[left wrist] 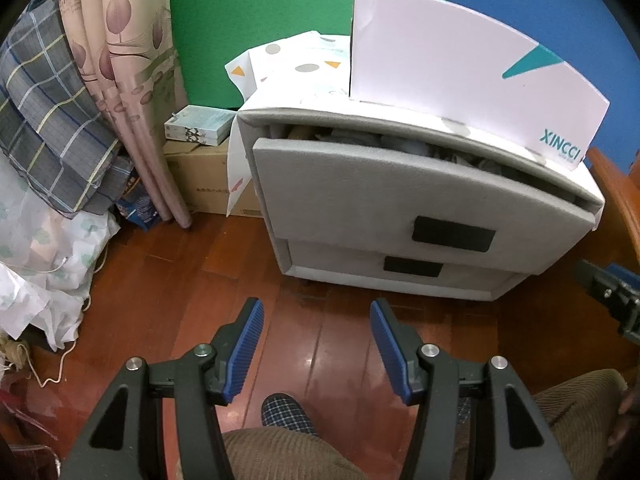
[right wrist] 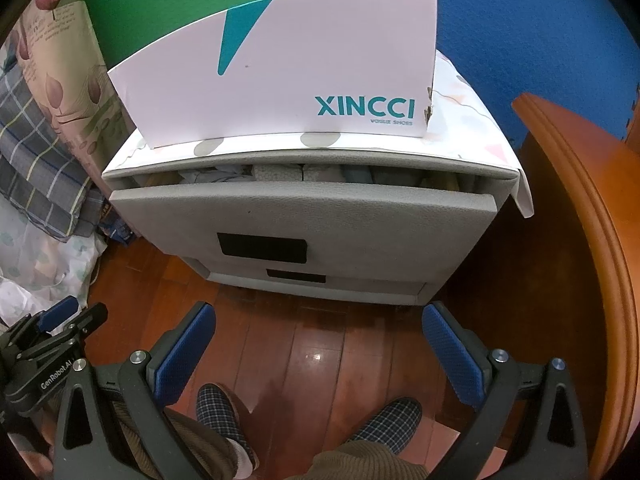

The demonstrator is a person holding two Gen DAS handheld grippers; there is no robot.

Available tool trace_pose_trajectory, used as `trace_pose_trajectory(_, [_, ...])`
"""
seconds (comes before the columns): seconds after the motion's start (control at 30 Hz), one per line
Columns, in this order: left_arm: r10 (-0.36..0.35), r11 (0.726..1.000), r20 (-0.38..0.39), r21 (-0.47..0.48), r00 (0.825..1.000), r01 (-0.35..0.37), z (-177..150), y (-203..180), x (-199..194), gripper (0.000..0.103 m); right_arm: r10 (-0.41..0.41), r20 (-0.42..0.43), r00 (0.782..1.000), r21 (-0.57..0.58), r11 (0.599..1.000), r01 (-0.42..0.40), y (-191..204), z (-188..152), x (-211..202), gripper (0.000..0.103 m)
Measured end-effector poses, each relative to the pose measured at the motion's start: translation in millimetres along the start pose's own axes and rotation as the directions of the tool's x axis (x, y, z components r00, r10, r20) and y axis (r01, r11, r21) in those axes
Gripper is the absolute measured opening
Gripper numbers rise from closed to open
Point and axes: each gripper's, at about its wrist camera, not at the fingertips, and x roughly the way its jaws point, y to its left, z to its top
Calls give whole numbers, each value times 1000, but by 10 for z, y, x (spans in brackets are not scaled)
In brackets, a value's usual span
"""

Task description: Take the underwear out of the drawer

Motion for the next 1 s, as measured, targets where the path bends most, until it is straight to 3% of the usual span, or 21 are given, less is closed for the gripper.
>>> trace_pose_trajectory(0.23, [-148,987,-7,-61,989,148,196,82,15,57,16,3,1000,12,1000,-16,-53,2,-6,103])
trace_pose_trajectory(0.3, [-207,972,-14,-114,978,204,304,147,64,57,21,6,1000,18,1000,-21,-77,0,-16,103])
trace_pose_trajectory(0.4, [-230,958,-2,-178,973,226,477,241,133,57,28,11,1000,27,999,-28,-112,-6,-29,103])
trace_pose_trajectory(0.53, [-291,912,-7,-304,957,275,695,445,300,57,37,11,999,45,998,-37,-178,-7,-26,103])
trace_pose_trajectory(0.73, [-305,877,-14,-394,952,275,949,655,518,57,44,13,999,90,995,-45,-323,-20,-36,103])
trace_pose_trajectory(0.87, [-348,836,-26,-461,937,298,1062,720,693,59,53,4,999,110,993,-53,-374,-17,-27,103])
trace_pose_trajectory(1.0, [-359,816,-40,-498,932,293,1110,758,858,60,51,-6,999,106,993,-50,-360,-6,-1,103])
